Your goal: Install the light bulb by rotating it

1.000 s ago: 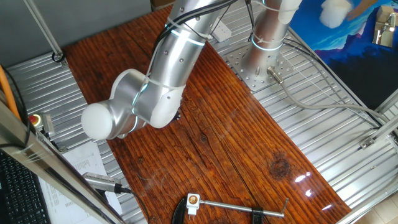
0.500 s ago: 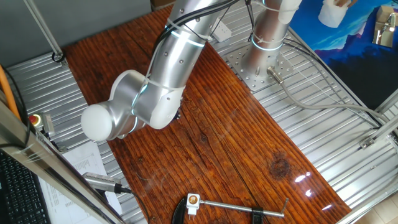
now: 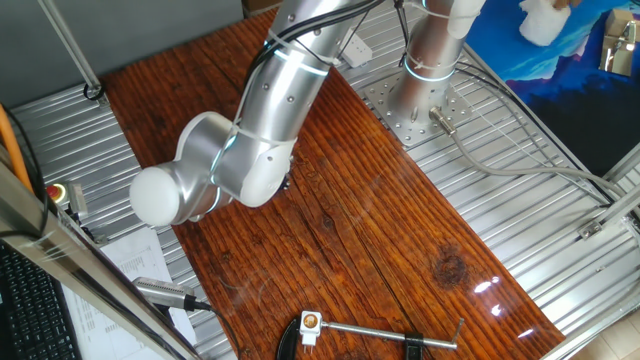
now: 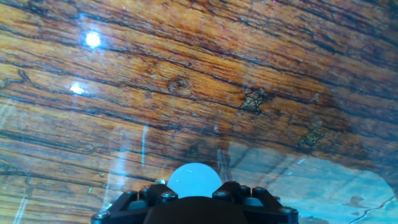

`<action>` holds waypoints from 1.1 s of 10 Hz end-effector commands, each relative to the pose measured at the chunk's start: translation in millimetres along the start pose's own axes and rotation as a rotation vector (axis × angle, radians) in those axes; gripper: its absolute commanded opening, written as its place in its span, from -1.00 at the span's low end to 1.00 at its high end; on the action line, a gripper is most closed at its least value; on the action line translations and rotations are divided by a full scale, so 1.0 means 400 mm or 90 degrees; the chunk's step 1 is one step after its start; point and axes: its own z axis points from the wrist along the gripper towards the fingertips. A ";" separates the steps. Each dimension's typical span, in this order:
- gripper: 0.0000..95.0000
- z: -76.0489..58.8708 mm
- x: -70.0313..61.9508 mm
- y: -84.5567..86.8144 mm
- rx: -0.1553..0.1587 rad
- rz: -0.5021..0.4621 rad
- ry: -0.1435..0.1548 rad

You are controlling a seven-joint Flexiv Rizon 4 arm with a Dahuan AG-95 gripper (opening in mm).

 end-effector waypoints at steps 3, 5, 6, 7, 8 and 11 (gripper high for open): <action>-0.20 -0.001 -0.001 0.000 0.000 0.001 -0.001; -0.20 -0.001 -0.001 0.000 -0.001 0.002 -0.001; -0.20 -0.001 -0.001 0.000 -0.001 0.003 -0.001; -0.60 -0.001 -0.001 0.000 -0.001 0.003 -0.001; -0.60 -0.001 -0.001 0.000 -0.001 0.008 -0.001; -0.60 -0.004 0.001 -0.002 -0.002 0.010 -0.002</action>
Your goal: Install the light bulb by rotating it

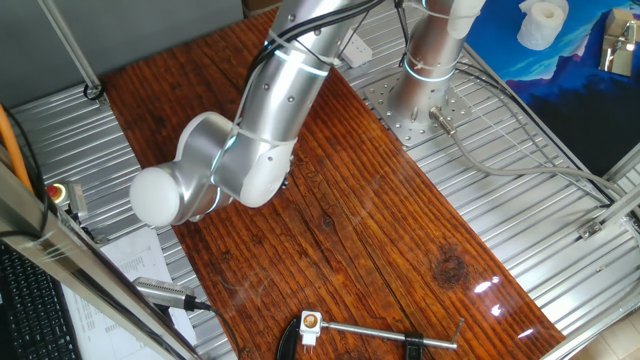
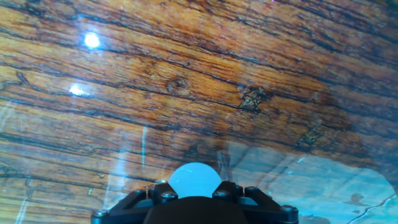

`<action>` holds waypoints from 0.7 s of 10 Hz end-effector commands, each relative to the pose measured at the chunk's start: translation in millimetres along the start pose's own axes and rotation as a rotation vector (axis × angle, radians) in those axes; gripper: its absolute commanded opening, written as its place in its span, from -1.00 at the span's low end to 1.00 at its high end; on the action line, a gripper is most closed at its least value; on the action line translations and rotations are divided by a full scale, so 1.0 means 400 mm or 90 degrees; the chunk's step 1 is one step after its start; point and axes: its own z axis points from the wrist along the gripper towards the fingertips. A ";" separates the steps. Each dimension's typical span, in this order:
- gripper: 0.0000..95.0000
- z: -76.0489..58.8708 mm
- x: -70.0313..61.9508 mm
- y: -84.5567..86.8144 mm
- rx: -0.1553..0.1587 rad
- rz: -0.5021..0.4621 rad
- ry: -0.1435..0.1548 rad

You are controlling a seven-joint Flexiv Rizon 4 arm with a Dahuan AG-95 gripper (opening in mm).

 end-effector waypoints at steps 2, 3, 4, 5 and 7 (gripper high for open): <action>-0.60 -0.014 0.010 -0.005 -0.004 -0.005 -0.005; -0.60 -0.032 0.022 -0.012 -0.011 -0.016 -0.010; -0.60 -0.058 0.038 -0.019 -0.018 -0.026 -0.015; -0.60 -0.089 0.054 -0.026 -0.030 -0.036 -0.024; -0.60 -0.163 0.078 -0.037 -0.046 -0.041 -0.038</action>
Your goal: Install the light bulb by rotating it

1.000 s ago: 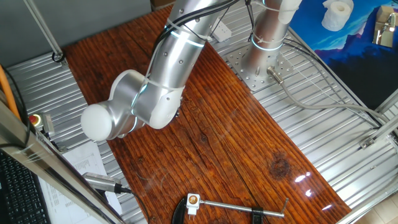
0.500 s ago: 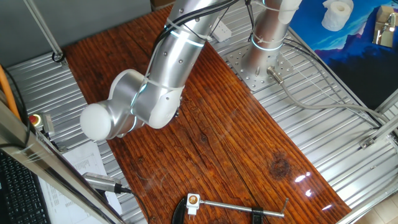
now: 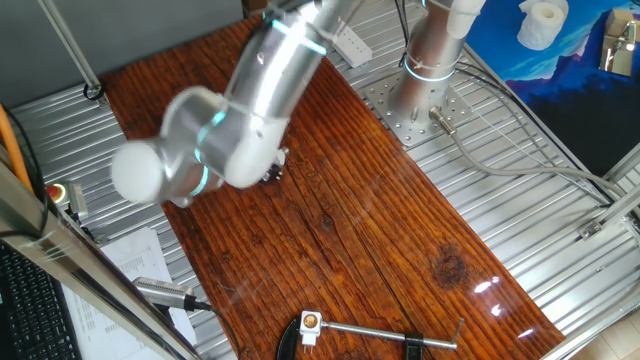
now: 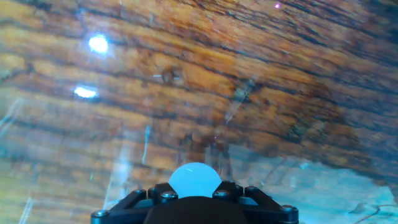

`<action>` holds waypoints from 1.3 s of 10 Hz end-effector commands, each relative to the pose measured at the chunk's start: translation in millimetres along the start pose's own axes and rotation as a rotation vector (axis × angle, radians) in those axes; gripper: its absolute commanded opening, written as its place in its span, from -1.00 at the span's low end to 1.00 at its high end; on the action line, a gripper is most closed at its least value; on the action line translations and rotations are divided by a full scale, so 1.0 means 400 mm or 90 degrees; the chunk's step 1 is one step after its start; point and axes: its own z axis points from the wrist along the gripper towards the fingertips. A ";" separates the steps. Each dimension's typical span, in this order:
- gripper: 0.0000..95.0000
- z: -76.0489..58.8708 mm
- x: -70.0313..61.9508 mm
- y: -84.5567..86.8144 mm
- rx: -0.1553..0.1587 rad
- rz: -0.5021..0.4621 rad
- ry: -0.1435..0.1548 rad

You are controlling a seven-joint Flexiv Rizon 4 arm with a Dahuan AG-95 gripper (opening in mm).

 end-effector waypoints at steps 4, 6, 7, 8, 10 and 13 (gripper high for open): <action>-0.60 -0.189 0.005 0.006 -0.033 -0.011 -0.028; -0.60 -0.248 -0.001 0.027 -0.043 -0.017 -0.051; -0.60 -0.277 -0.009 0.049 -0.045 -0.017 -0.066; -0.60 -0.301 -0.019 0.074 -0.052 -0.010 -0.079; -0.60 -0.341 -0.037 0.121 -0.074 0.003 -0.099; -0.60 -0.351 -0.040 0.132 -0.097 0.020 -0.146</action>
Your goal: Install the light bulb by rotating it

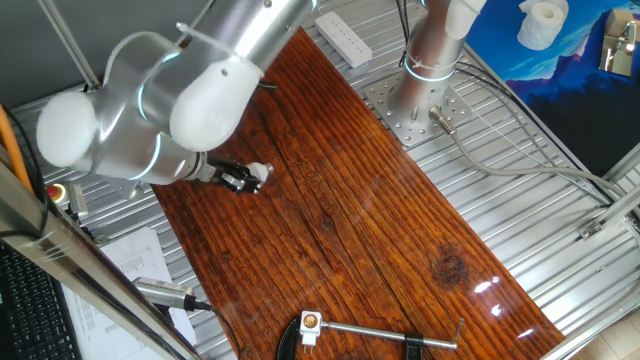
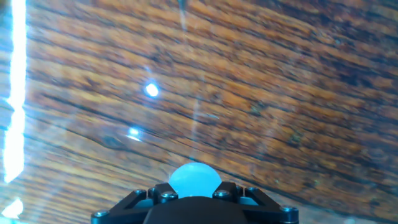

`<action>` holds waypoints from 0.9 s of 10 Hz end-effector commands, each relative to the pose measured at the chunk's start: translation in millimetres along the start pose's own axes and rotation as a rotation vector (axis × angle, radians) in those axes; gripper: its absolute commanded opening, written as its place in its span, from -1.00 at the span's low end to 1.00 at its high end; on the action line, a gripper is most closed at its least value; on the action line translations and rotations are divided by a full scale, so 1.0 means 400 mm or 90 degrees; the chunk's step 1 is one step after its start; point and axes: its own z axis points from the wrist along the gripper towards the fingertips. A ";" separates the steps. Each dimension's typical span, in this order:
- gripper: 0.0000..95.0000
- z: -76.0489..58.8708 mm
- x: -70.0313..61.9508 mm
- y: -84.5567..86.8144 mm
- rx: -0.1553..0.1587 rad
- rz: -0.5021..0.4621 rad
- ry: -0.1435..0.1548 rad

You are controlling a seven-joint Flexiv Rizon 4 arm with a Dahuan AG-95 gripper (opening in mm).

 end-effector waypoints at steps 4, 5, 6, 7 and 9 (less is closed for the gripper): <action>-0.60 0.000 -0.003 0.006 0.013 -0.068 -0.065; -0.60 0.000 -0.003 0.006 0.013 -0.087 -0.076; -0.60 0.000 -0.003 0.006 0.003 -0.096 -0.088; -0.60 0.000 -0.003 0.006 0.002 -0.092 -0.091; -0.60 -0.040 -0.018 0.044 -0.014 -0.087 -0.109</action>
